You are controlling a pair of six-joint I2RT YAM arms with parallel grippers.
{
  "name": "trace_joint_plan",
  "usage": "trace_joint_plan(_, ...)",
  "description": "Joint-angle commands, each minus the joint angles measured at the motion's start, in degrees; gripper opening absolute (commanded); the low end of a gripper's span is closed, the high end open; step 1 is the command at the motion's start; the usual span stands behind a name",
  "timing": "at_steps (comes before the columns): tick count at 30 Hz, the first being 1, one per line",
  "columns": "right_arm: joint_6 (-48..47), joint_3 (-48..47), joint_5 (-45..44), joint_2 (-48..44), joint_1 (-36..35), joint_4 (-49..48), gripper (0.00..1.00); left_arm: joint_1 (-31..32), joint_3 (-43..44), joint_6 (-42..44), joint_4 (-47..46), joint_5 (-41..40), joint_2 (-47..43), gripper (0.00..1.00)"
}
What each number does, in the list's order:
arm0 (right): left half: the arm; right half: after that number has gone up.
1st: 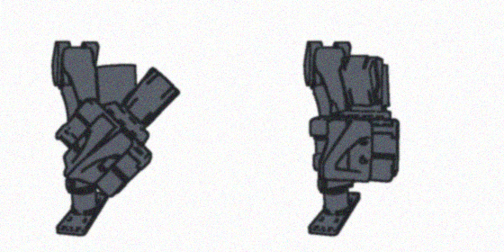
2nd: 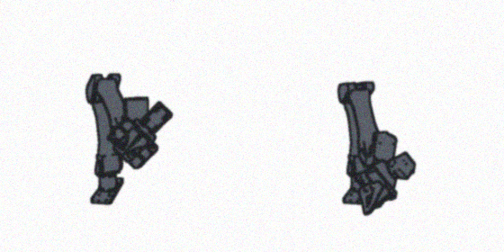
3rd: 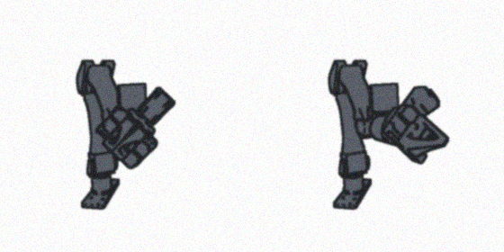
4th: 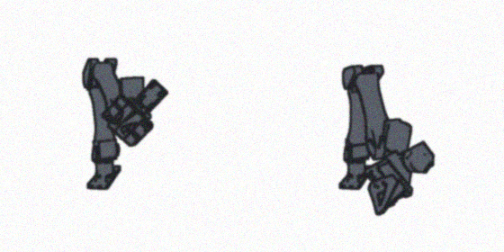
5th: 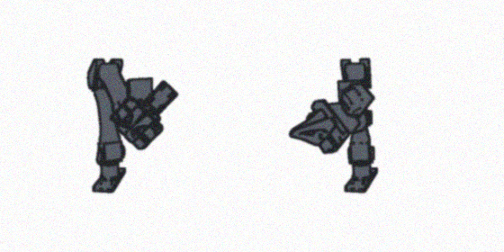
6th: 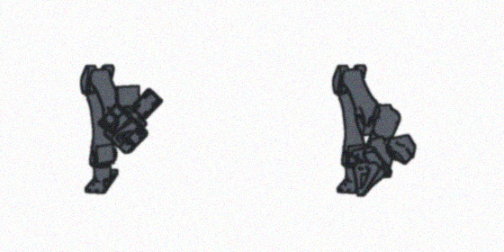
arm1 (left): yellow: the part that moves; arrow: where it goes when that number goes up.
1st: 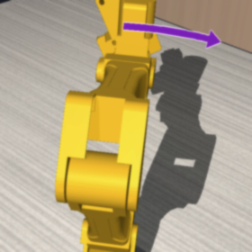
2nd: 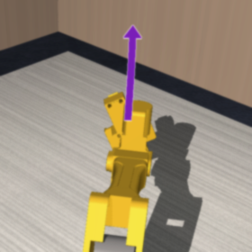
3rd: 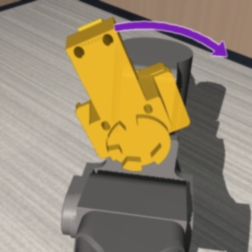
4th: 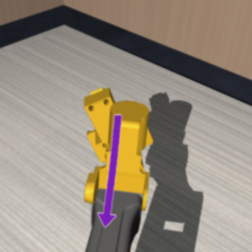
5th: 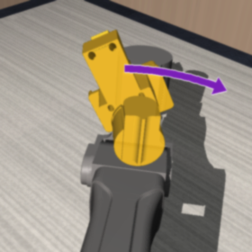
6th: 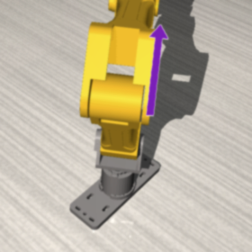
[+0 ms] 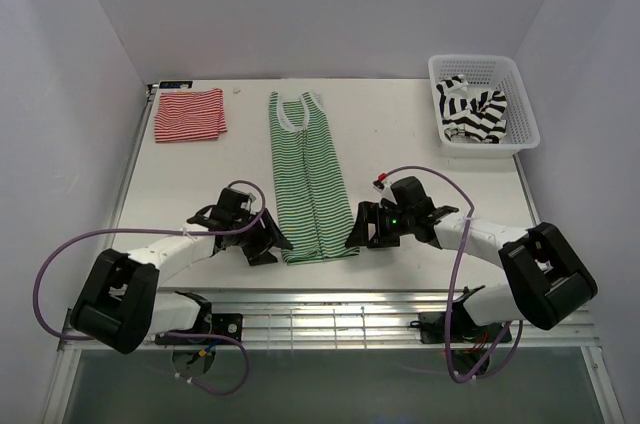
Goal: Fold and stack the tank tops
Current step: Fold the tank top
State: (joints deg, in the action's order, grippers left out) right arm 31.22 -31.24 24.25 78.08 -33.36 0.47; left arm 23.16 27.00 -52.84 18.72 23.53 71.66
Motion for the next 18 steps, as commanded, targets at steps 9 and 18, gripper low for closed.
trace_joint_plan(9, 3.4, 2.2, 0.7, 4.4, 0.1, -2.8, 0.56, 2.2, -1.8, -1.6, -6.8, 0.7, 6.5, 0.42)
trace_joint_plan(18, 4.6, 2.9, 1.1, 5.6, 0.1, -4.0, 0.29, 2.6, -3.1, -2.4, -7.6, 1.1, 7.4, 0.28)
